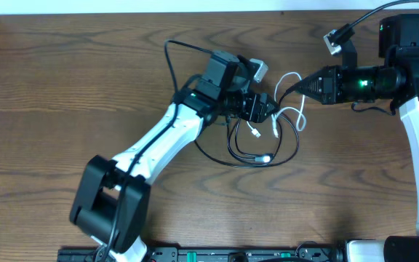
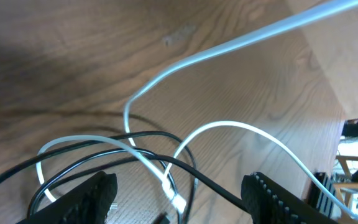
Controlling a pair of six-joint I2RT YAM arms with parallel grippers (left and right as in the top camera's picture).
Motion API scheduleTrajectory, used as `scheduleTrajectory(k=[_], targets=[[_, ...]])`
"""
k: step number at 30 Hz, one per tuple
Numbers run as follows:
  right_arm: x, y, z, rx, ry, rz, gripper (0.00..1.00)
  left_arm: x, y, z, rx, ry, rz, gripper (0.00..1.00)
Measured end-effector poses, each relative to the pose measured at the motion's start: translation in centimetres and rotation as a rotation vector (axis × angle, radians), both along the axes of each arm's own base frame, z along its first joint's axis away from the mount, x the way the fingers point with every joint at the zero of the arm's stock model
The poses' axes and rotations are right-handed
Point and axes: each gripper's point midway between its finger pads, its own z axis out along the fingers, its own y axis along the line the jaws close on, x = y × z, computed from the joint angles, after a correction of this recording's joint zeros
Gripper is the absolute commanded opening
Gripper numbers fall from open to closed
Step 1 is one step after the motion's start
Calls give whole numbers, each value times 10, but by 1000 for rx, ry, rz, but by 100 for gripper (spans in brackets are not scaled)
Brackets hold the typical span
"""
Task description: Untangle cables
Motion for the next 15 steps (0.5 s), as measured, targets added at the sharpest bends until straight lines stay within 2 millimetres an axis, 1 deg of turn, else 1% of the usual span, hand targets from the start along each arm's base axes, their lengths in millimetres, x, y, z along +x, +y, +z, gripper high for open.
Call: scheduleTrajectory(k=[4,6,9,11,12,13,15], targets=[[0,1,1,9,-1,4,1,-3,-7,-24,23,37,-15,68],[1,0,2,10,-6,2,1,-4,-9,-32,36,52,-17,64],[5,-4,12,10,-36,-11,3,-6,-6,-45,66,85,-9,63],[12,-12,28,13,-78,-40,7,-6,-3,-56,92,102,2,63],[15,-17,39,14,-105,-56,10,-5,-2,-61,105,110,7,62],[19,-23,53,14,-149,-74,12,-5,0,-68,123,119,16,62],[19,-29,75,15,-199,-93,15,-3,3,-76,147,122,30,59]])
